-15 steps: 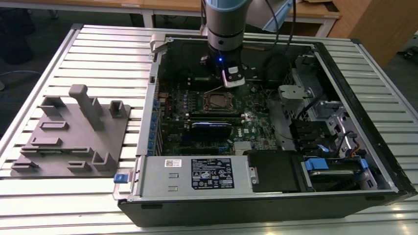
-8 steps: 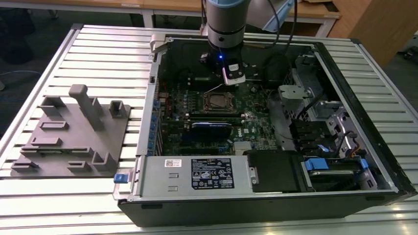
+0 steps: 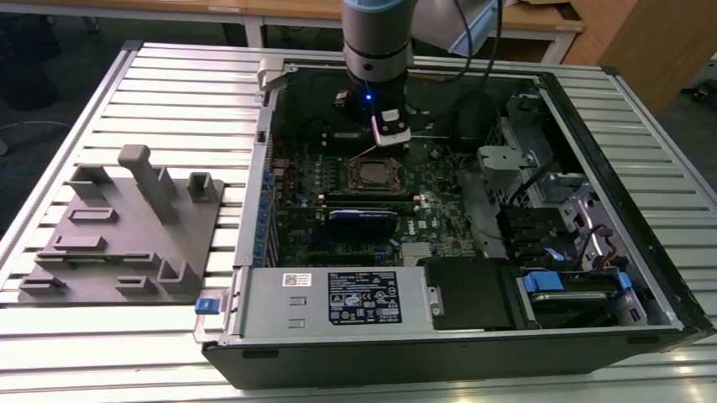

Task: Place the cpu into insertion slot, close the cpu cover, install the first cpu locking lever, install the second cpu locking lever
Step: 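Install the first cpu locking lever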

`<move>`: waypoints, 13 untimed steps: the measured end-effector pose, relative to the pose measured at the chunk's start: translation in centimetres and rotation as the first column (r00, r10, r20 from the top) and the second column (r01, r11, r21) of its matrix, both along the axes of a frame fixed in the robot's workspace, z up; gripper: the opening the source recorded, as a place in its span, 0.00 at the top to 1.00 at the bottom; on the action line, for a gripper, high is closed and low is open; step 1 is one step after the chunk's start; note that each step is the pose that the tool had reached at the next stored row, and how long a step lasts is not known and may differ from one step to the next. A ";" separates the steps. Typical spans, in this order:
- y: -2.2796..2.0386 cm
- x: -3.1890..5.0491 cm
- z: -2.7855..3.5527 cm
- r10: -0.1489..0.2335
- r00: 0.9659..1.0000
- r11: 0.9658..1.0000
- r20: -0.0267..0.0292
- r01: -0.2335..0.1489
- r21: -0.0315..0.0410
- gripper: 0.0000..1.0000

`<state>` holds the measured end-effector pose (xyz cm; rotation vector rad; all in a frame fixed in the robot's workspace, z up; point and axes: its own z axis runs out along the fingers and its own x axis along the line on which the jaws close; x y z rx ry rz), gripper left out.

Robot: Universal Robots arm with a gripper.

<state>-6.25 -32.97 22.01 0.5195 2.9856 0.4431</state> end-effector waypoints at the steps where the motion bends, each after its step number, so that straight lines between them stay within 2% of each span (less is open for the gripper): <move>1: 0.00 -0.31 0.00 0.000 1.000 1.000 0.001 0.000 0.000 0.89; 4: 0.00 -0.81 0.00 0.000 1.000 1.000 0.004 0.000 0.000 0.89; 13: -0.12 -0.65 0.00 -0.021 1.000 1.000 0.004 0.021 0.000 0.89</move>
